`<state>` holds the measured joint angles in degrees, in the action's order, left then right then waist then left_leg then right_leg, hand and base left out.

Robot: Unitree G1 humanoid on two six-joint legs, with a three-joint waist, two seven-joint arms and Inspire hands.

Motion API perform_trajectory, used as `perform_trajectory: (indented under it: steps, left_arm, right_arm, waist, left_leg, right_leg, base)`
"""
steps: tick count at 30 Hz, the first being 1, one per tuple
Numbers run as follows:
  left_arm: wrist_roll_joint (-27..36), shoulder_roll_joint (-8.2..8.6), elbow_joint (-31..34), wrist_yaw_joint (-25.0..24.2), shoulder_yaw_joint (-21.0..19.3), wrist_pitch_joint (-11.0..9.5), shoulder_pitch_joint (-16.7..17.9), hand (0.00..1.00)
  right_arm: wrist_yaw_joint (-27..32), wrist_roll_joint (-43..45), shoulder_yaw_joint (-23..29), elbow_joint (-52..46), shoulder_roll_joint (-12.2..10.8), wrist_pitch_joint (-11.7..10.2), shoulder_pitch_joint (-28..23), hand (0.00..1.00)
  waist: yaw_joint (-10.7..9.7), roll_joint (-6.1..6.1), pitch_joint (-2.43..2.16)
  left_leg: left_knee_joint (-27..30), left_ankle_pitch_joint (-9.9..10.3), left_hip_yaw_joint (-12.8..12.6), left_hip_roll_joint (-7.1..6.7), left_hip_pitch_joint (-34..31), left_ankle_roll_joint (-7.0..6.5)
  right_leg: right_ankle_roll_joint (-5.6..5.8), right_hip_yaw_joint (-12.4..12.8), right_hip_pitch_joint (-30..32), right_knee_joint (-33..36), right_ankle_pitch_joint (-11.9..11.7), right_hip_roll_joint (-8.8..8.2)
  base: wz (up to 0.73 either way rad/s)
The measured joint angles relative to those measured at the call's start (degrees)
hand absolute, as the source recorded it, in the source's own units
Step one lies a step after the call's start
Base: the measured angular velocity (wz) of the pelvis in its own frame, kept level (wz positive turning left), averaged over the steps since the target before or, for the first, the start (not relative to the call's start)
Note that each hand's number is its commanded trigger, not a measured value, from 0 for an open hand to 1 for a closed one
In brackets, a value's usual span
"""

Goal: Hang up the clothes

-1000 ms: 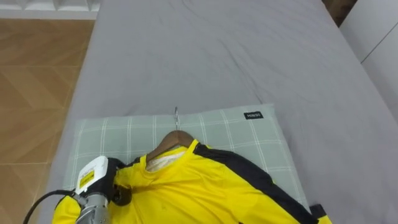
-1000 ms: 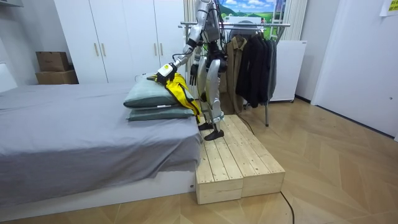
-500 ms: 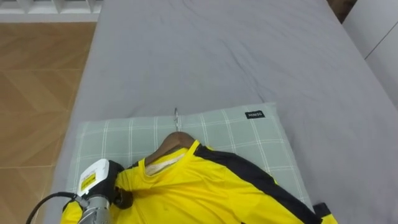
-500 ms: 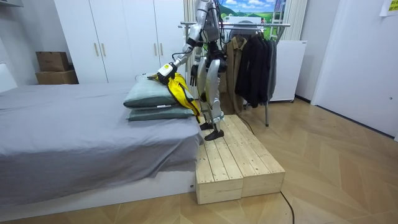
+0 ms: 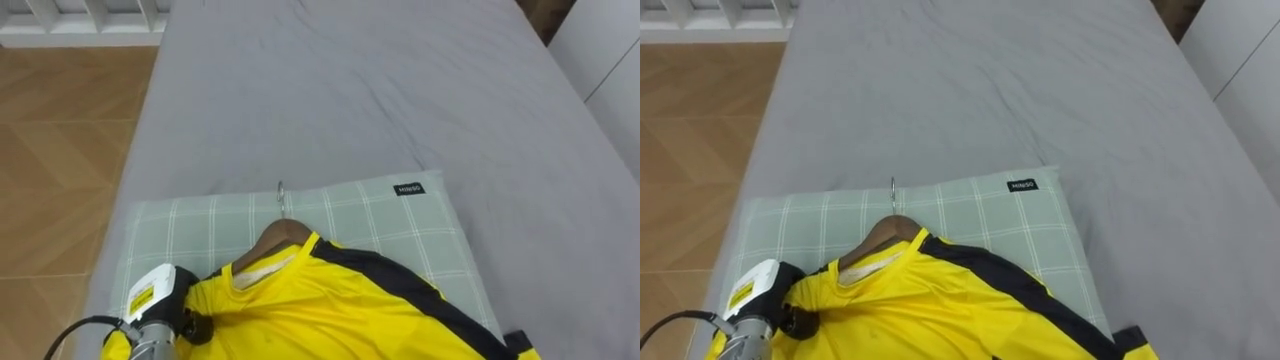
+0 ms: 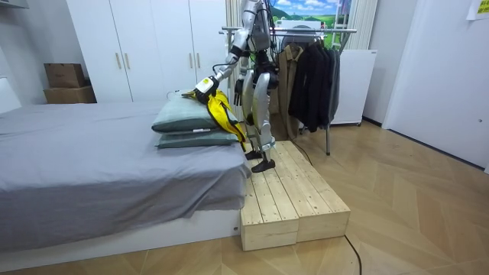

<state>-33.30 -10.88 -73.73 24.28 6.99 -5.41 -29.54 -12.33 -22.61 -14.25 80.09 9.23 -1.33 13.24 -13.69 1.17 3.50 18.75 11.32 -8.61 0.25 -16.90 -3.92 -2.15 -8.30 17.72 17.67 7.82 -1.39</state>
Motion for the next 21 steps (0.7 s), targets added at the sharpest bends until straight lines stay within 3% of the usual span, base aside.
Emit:
perform_trajectory:
  steps: [4, 10, 11, 12, 16, 21]
  left_arm:
    - [-0.07, -0.07, 0.35, 0.17, -0.01, -0.15, 0.00, 1.00]
    - [-0.98, -0.10, 1.58, 0.24, 0.01, -0.38, 1.70, 1.00]
    - [-1.50, -0.05, 3.33, 0.25, 0.02, -0.35, 3.01, 1.00]
    - [-2.67, -0.09, 5.90, 0.27, 0.00, -0.31, 4.72, 1.00]
    - [-5.15, -0.11, 12.48, 0.61, 0.00, 0.50, 7.75, 1.00]
    - [-5.52, -0.20, 22.26, 2.96, 0.07, 1.09, 12.54, 1.00]
  right_arm:
    - [-0.37, 0.12, 0.48, 0.05, 0.02, -0.36, -1.40, 0.00]
    - [-0.39, 0.04, 2.68, -0.30, 0.43, -1.14, -4.78, 0.00]
    - [-0.38, -0.03, 3.59, -0.64, 0.45, -1.14, -5.52, 0.00]
    - [-0.37, -0.09, 4.42, -1.04, 0.47, -1.11, -6.61, 0.00]
    - [-0.35, -0.11, 6.51, -1.95, 0.63, -1.07, -8.57, 0.00]
    - [-0.29, -1.44, 7.82, -2.27, 2.09, -1.05, -11.65, 0.00]
  waist:
    - [-0.05, -0.29, -0.27]
    - [0.14, -0.52, -1.36]
    - [0.12, -0.49, -1.79]
    - [0.24, -0.44, -2.53]
    - [0.43, -0.10, -2.77]
    - [1.49, 1.16, -3.50]
  left_leg:
    - [0.15, -0.01, -0.03, -0.06, 1.33, 0.00]
    - [-1.58, -0.05, -0.02, -0.08, 5.41, 0.07]
    - [-1.72, -0.04, 0.17, -0.09, 6.34, 0.08]
    - [-2.19, -0.04, 0.39, -0.09, 7.17, 0.09]
    - [-3.43, -0.04, 0.63, -0.19, 10.35, 0.14]
    - [-5.82, -0.04, 0.58, -0.36, 15.31, 0.33]
  right_leg:
    - [0.07, -0.07, -1.54, -0.05, 0.61, -0.09]
    - [0.04, -0.30, -6.05, -2.24, 0.71, 0.25]
    - [0.06, -0.40, -7.35, -2.95, 0.70, 0.33]
    - [0.08, -0.43, -8.14, -3.29, 0.69, 0.39]
    - [0.11, -0.53, -11.20, -4.28, 0.68, 0.46]
    - [0.38, -0.52, -16.10, -5.96, 0.66, 0.60]
  base:
    - [0.02]
    - [0.04]
    - [0.07]
    - [0.07]
    - [0.02]
    - [-0.01]
